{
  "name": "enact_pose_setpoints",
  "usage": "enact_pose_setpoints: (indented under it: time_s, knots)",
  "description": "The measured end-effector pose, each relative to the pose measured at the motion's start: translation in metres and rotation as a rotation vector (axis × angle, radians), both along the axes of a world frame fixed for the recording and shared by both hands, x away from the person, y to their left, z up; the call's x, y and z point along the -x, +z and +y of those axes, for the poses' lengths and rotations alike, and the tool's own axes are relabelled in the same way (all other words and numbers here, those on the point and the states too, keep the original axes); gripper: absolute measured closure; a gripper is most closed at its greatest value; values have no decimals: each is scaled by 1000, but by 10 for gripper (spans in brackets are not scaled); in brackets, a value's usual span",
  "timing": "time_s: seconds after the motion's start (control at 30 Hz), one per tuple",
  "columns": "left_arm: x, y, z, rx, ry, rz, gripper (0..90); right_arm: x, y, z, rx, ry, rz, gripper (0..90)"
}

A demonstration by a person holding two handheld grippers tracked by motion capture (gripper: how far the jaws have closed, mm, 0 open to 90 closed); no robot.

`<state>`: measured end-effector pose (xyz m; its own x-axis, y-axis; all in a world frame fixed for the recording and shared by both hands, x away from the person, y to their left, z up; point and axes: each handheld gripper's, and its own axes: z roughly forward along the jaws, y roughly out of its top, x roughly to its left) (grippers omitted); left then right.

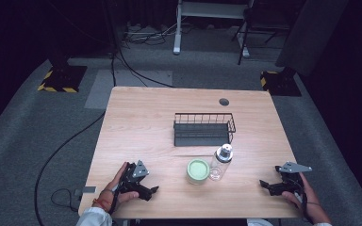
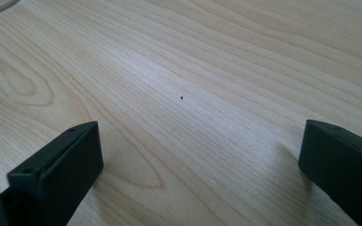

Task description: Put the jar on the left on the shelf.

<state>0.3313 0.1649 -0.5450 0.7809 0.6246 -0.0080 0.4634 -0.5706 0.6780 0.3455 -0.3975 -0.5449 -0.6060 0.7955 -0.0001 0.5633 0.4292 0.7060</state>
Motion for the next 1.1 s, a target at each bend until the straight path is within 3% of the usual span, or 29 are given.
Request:
enact_pose_setpoints:
  time_s: [0.37, 0.5, 0.6, 0.67, 0.77, 0.83, 0.97, 1.1]
  knots:
    - [1, 0, -1, -3, 16, 1, 1, 0, 0, 0, 0, 2, 0, 3]
    - [0, 6, -6, -58, 36, 31, 3, 0, 0, 0, 0, 2, 0, 3]
    - [3, 9, -10, -98, 40, 18, 6, 0, 0, 0, 0, 2, -1, 3]
    - [3, 10, -12, -96, 37, 51, 16, 0, 0, 0, -1, 2, 0, 3]
    - [5, 13, -15, -123, 62, 51, 23, 0, 0, 0, 0, 2, -1, 3]
    - [6, 14, -17, -124, 53, 70, 37, 0, 0, 0, 0, 3, -2, 3]
    - [7, 14, -18, -127, 51, 69, 32, 0, 0, 0, 0, 3, -2, 3]
    - [7, 23, -28, -128, 42, 80, 38, -1, 0, 0, 0, 4, -3, 3]
